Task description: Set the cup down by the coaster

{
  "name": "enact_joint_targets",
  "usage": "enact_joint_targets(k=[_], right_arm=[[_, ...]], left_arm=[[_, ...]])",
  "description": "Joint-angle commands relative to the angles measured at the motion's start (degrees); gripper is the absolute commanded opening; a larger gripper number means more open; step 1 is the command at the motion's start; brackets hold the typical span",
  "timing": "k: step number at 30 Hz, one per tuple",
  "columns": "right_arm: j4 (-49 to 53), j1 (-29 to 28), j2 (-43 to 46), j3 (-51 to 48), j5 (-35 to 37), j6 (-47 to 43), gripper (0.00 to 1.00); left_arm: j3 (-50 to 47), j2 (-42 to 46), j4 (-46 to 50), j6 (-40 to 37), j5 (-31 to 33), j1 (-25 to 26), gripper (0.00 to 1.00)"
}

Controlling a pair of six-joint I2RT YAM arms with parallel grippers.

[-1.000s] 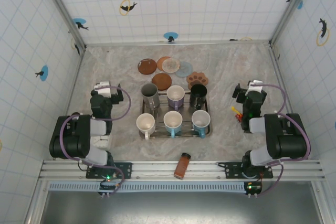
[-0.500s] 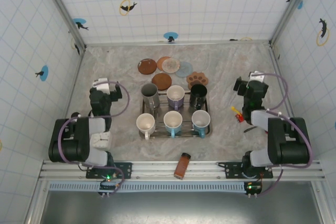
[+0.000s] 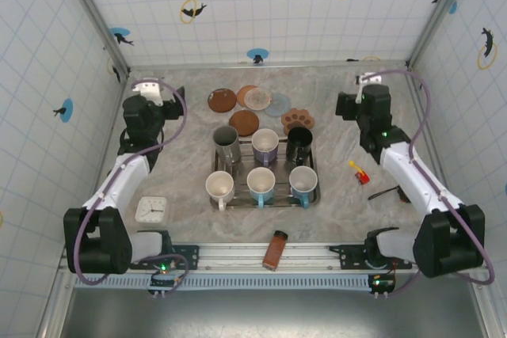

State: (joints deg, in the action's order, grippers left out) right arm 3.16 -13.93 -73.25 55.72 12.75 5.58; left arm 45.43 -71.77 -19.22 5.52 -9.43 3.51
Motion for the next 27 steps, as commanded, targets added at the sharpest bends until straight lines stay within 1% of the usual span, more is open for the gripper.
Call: enact_joint_targets(k=[1,2,4,8,11,13,15,16,19,27], right_arm=[[13.62,-0.93,-6.54,9.23,-8.62,2.19,0.87],[15.75,-1.46,-8.94,12.23,-9.84,2.28,0.85],[20.86,-3.46,-14.44,19.21,-9.41,3.09,0.81],[25.83,-6.88,-23.58,29.62,-10.78,3.36,0.81],[33.78,-8.27,-32.33,40.13,-12.29,1.96,0.81],[40.77,-8.40,-39.21,48.77,-15.18,0.29,0.73],[47.65,-8.54,-45.40,56.24,-17.09,-1.09,0.68],[49.82,-8.63,-48.17,59.34,-17.30,-1.27,0.67],[52.25,-8.96,-53.21,64.25,-17.92,-1.63,0.67],[56.79,-9.97,-60.70,70.18,-17.42,-2.37,0.68]], left_arm=[[4.05,-1.90,6.69,3.01,-8.04,1.84,0.91],[5.17,-2.79,7.43,5.22,-9.66,2.22,0.91],[6.95,-4.51,8.14,5.73,-12.07,3.41,0.88],[8.42,-6.21,7.44,6.58,-13.64,5.95,0.87],[8.22,-6.80,4.65,8.40,-17.95,6.50,0.87],[7.67,-7.14,1.94,9.67,-20.01,6.86,0.87],[7.64,-7.56,0.65,9.89,-20.47,7.32,0.87],[8.00,-7.89,0.51,9.77,-20.43,7.54,0.87],[8.94,-8.61,0.90,9.14,-21.25,8.12,0.87],[9.30,-9.51,1.43,7.63,-21.51,8.49,0.87]])
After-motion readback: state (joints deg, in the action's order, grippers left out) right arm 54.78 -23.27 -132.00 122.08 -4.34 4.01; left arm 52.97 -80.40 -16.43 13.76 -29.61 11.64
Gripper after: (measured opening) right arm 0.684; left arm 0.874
